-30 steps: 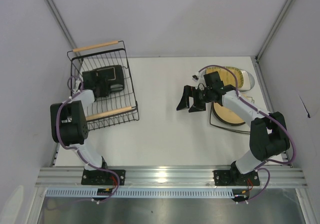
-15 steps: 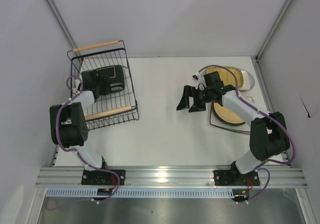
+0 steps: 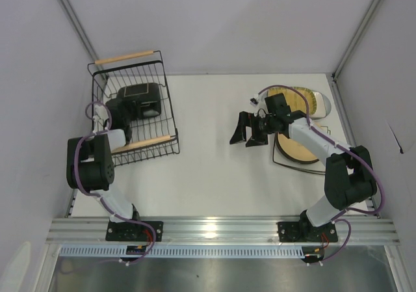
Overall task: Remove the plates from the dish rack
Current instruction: Grab a plate with the left arm
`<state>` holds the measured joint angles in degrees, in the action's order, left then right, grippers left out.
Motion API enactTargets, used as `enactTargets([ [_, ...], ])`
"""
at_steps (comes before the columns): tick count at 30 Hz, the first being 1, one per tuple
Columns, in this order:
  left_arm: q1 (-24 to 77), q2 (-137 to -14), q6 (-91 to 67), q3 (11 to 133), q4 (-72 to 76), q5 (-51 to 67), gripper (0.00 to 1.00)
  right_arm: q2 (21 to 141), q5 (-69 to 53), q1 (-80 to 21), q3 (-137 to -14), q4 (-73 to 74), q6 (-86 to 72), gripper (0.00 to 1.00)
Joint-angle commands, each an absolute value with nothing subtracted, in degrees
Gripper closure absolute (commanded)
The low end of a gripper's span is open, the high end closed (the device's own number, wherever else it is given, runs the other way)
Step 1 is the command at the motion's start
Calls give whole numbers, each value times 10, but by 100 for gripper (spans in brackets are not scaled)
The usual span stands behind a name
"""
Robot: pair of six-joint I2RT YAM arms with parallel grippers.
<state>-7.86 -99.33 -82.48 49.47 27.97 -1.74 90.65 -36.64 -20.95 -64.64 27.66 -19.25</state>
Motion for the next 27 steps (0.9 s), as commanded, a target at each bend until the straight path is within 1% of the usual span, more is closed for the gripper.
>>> enactTargets([
  [1,-79,-979,-825,485,491,-41,48,904,-363,-214,-662,282,-185,0],
  [9,-79,-1019,-833,485,520,-40,46,911,-359,-214,-670,291,-183,0],
  [13,-79,-1047,-845,504,490,-24,46,916,-358,-215,-675,296,-180,0],
  [16,-79,-1065,-854,530,428,-4,47,917,-357,-215,-676,297,-181,0],
  [21,-79,-1078,-855,538,438,-4,48,922,-355,-215,-679,299,-178,0],
  [23,-81,-1083,-849,547,438,-4,51,924,-355,-216,-682,301,-179,0],
  [24,-81,-1085,-847,551,439,-4,55,925,-355,-215,-682,300,-178,0],
  [25,-82,-1089,-846,555,445,-4,71,925,-356,-215,-683,301,-179,0],
  [27,-82,-1094,-849,556,461,21,87,927,-355,-216,-684,301,-180,0],
])
